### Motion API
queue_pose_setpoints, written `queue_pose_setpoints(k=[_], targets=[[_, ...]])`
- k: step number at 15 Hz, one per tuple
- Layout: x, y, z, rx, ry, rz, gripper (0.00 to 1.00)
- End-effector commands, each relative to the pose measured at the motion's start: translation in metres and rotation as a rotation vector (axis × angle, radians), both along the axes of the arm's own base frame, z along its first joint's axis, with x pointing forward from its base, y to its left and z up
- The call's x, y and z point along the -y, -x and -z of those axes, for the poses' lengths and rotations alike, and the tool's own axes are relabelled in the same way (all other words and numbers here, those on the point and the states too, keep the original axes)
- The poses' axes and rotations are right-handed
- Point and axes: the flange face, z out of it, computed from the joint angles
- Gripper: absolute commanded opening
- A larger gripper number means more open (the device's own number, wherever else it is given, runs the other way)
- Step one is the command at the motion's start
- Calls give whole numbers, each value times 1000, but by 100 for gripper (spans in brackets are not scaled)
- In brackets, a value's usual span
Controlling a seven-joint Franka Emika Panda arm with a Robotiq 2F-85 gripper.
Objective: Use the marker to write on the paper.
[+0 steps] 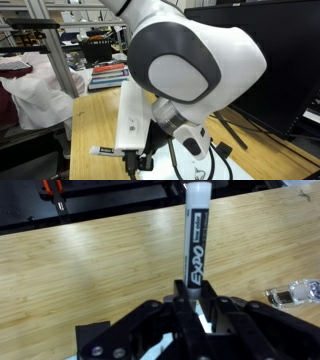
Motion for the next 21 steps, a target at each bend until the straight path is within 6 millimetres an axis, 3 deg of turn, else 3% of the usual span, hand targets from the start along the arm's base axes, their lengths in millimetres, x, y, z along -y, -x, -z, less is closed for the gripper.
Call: queue_pose_setpoints(k=[1, 5, 9, 14, 21], targets=[[11, -26, 5, -28, -52, -18, 5], [17, -62, 24, -98, -95, -66, 5], [16, -84, 54, -205, -135, -118, 5], [29, -111, 82, -231, -83, -113, 5], [42, -148, 105, -165, 35, -104, 5]])
